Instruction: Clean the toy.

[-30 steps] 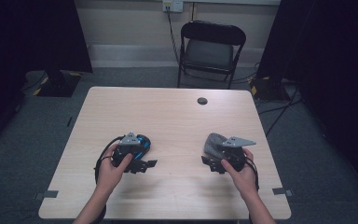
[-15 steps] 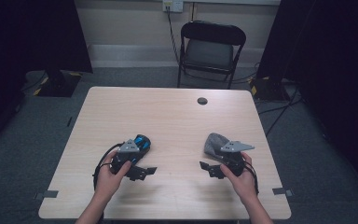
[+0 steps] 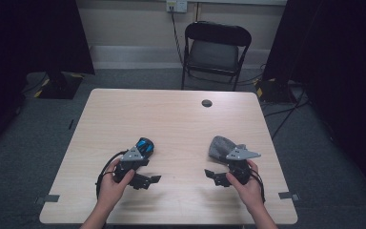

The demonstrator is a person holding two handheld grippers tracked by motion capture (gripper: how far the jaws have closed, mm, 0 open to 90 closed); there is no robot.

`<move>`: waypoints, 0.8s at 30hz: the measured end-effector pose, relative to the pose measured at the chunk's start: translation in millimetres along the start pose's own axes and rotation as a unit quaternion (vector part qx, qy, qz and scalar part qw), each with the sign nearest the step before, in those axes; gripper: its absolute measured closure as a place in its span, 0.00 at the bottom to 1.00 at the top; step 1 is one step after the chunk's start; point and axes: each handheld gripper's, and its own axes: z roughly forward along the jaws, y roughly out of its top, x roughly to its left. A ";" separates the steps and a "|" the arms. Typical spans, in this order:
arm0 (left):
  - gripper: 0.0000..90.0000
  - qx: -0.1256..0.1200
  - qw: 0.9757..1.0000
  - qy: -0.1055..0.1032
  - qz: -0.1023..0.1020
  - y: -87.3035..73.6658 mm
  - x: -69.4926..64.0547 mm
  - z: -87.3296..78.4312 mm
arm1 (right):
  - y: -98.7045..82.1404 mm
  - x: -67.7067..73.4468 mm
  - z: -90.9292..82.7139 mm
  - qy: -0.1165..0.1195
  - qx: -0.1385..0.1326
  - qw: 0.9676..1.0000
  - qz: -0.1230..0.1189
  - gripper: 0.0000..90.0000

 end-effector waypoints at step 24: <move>0.18 0.013 1.000 -0.009 0.012 -9.9 -14.6 10.6 | -15.4 13.6 4.3 0.017 0.010 1.000 -0.010 0.16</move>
